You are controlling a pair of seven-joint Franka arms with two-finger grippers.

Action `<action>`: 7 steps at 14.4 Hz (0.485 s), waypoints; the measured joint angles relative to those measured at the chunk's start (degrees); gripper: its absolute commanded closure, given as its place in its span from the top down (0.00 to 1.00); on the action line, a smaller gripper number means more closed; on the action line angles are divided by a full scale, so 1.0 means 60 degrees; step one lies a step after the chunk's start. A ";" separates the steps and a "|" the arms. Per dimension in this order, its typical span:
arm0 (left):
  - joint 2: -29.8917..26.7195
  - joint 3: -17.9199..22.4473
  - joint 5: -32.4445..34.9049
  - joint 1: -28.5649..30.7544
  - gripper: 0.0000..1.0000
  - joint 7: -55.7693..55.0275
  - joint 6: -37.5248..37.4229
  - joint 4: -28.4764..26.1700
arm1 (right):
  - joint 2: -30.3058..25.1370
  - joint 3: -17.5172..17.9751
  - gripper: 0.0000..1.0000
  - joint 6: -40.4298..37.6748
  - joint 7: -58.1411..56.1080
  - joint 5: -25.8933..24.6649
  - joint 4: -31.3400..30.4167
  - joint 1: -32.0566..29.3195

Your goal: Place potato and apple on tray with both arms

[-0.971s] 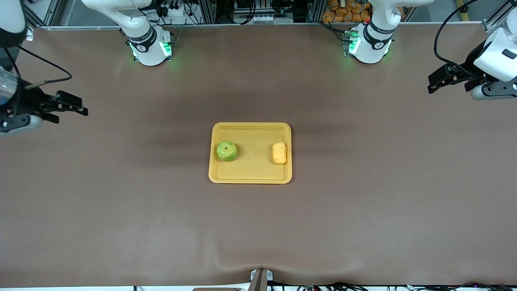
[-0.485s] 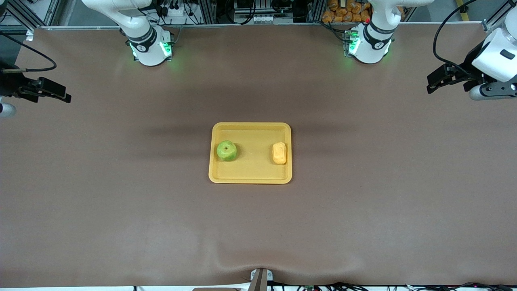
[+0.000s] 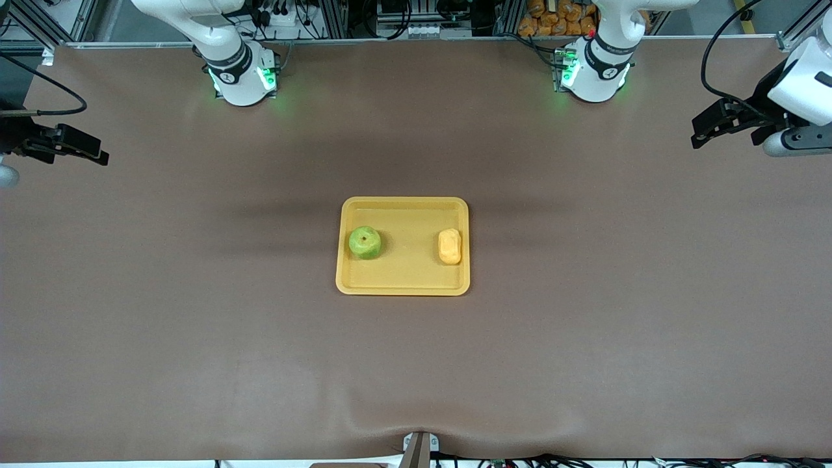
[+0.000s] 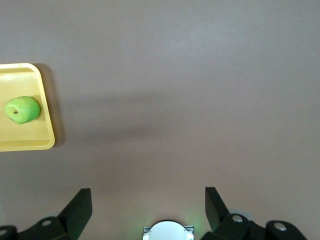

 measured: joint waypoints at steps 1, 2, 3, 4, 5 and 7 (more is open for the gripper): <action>0.0000 0.0002 0.0000 0.0003 1.00 -0.0006 0.0000 0.0030 | 0.0000 0.0000 1.00 0.0000 0.0000 0.0000 0.0000 0.0000; 0.0003 0.0002 0.0000 0.0003 1.00 -0.0013 0.0000 0.0045 | 0.0000 0.0000 1.00 0.0000 0.0000 0.0000 0.0000 0.0000; 0.0020 0.0002 0.0000 0.0003 1.00 -0.0016 0.0000 0.0079 | 0.0000 0.0000 1.00 0.0000 0.0000 0.0000 0.0001 0.0000; 0.0047 0.0002 0.0000 0.0004 1.00 -0.0018 0.0000 0.0111 | 0.0000 0.0002 1.00 0.0001 0.0000 -0.0001 0.0001 0.0000; 0.0082 0.0003 0.0000 0.0004 1.00 -0.0019 0.0000 0.0135 | 0.0000 0.0010 1.00 0.0011 0.0000 -0.0001 0.0003 0.0001; 0.0156 0.0005 0.0000 0.0005 1.00 -0.0021 0.0000 0.0172 | 0.0000 0.0036 1.00 0.0047 0.0000 -0.0001 0.0017 0.0006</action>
